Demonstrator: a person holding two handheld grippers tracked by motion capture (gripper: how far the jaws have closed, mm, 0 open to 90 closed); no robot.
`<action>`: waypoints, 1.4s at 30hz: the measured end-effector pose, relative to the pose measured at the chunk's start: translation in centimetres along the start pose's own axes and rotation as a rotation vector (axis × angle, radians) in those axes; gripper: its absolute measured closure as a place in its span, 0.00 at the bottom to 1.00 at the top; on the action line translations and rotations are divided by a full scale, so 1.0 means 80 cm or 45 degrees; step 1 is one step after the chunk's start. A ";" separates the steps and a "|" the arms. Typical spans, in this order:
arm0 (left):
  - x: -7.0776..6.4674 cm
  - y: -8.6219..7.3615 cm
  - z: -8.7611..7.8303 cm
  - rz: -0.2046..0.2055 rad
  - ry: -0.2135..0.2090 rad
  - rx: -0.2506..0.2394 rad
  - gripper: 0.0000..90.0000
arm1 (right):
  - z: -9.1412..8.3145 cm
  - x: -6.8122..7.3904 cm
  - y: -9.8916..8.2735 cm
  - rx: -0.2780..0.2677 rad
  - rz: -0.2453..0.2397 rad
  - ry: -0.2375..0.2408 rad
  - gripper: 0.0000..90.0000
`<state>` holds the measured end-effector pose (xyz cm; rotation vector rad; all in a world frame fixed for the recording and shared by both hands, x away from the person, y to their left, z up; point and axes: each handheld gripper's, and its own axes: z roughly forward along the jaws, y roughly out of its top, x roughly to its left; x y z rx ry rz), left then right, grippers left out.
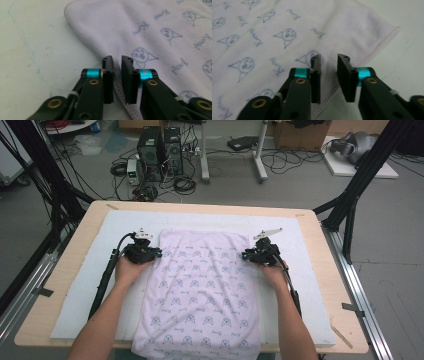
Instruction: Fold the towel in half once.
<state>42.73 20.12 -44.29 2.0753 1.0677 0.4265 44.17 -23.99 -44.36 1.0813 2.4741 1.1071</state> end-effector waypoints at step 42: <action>-0.021 -0.034 -0.083 0.006 -0.084 -0.122 0.55 | -0.082 0.048 -0.018 -0.059 -0.068 0.150 0.57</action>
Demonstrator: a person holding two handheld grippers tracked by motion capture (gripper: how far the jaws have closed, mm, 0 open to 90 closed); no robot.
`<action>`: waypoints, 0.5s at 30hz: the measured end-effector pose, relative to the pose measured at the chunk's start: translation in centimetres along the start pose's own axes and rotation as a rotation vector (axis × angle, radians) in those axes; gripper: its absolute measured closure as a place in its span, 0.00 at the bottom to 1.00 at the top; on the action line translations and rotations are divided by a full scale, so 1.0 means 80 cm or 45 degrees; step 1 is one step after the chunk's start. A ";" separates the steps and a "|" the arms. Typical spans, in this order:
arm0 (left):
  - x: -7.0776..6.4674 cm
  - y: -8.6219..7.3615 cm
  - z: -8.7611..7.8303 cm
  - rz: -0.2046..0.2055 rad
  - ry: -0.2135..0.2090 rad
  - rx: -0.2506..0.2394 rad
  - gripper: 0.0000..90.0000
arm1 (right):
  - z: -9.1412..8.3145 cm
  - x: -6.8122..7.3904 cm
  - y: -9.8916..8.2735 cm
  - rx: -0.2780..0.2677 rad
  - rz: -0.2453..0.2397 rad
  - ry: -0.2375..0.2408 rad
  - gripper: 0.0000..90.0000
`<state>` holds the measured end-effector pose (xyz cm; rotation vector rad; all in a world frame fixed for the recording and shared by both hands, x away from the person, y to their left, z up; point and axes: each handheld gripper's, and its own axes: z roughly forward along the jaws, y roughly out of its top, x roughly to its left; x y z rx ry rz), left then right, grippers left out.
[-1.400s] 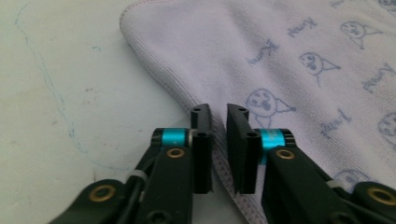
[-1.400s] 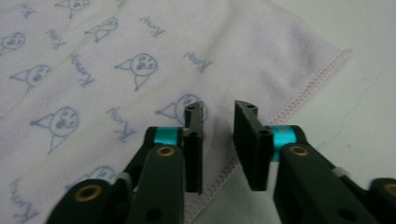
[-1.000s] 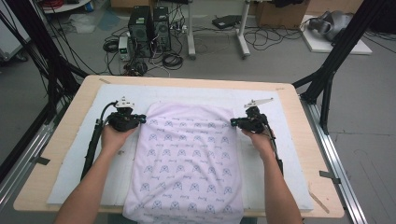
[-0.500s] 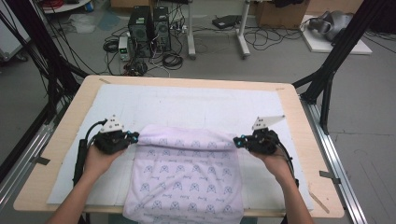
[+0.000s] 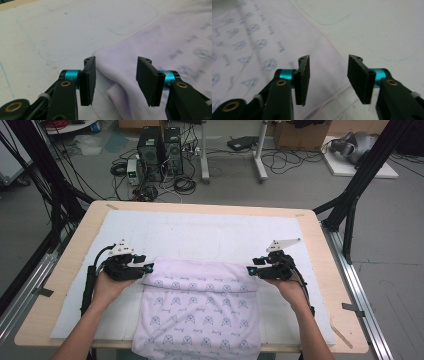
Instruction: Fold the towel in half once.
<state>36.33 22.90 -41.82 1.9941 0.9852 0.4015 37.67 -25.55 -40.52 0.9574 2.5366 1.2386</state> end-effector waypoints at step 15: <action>0.004 -0.002 0.030 0.019 0.017 0.080 0.93 | 0.040 -0.015 -0.010 0.139 0.021 0.013 0.99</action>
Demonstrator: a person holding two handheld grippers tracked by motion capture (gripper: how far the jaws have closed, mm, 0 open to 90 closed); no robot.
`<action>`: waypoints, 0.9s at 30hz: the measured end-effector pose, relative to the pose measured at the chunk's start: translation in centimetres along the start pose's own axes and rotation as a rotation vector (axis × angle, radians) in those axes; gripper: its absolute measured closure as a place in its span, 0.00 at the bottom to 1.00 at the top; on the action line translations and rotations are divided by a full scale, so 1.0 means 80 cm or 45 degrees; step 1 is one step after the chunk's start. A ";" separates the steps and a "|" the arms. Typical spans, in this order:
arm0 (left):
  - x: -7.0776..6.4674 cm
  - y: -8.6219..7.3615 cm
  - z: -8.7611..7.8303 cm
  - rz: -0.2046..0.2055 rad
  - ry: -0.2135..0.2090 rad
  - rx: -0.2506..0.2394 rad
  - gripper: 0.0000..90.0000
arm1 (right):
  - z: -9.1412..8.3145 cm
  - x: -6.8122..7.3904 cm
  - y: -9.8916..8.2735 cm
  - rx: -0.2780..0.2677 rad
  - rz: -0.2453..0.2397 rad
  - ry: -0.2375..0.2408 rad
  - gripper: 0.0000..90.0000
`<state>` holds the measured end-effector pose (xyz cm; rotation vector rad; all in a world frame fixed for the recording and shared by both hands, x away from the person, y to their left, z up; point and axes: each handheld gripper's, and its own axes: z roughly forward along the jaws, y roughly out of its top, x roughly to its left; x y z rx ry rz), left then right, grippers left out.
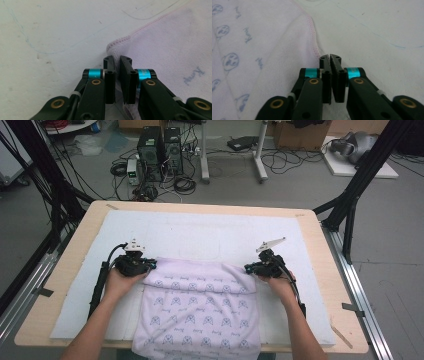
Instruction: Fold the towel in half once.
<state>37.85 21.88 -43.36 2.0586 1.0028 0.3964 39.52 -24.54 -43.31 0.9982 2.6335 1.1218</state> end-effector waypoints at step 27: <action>-0.004 0.000 0.007 -0.016 0.007 0.030 0.94 | 0.007 0.011 0.003 0.054 -0.046 -0.116 0.96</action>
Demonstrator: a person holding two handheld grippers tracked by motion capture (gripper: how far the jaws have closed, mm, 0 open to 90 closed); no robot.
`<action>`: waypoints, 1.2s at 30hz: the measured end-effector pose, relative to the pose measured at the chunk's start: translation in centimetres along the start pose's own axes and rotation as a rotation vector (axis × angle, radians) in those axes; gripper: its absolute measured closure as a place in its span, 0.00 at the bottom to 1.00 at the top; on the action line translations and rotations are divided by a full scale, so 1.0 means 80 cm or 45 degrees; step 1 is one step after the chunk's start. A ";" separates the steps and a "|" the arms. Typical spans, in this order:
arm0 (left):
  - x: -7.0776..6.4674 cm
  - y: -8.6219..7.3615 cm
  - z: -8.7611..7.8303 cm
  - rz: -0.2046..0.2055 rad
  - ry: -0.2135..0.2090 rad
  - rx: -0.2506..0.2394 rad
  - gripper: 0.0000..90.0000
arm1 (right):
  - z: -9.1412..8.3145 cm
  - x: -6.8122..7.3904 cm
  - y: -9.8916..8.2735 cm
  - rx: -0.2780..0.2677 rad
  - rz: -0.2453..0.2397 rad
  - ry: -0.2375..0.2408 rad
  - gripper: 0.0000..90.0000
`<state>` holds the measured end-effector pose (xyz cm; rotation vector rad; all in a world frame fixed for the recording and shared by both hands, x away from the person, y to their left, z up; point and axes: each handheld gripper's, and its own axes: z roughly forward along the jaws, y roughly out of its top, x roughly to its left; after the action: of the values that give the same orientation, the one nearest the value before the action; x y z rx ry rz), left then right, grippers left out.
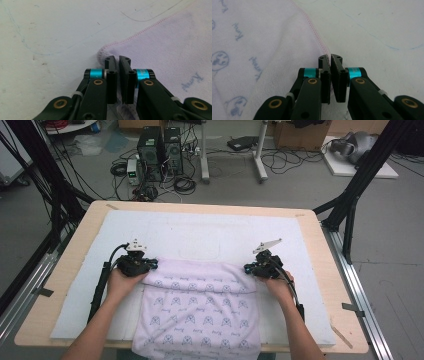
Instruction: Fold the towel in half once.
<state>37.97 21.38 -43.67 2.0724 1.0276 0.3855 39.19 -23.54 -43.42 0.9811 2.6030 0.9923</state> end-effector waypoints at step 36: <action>-0.059 -0.054 -0.125 0.147 -0.138 -0.234 0.57 | -0.111 0.077 -0.025 -0.285 -0.193 0.155 0.66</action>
<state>27.08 24.41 -40.07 1.9691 0.7807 0.4055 30.02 -25.34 -37.62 0.6796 2.5431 1.3036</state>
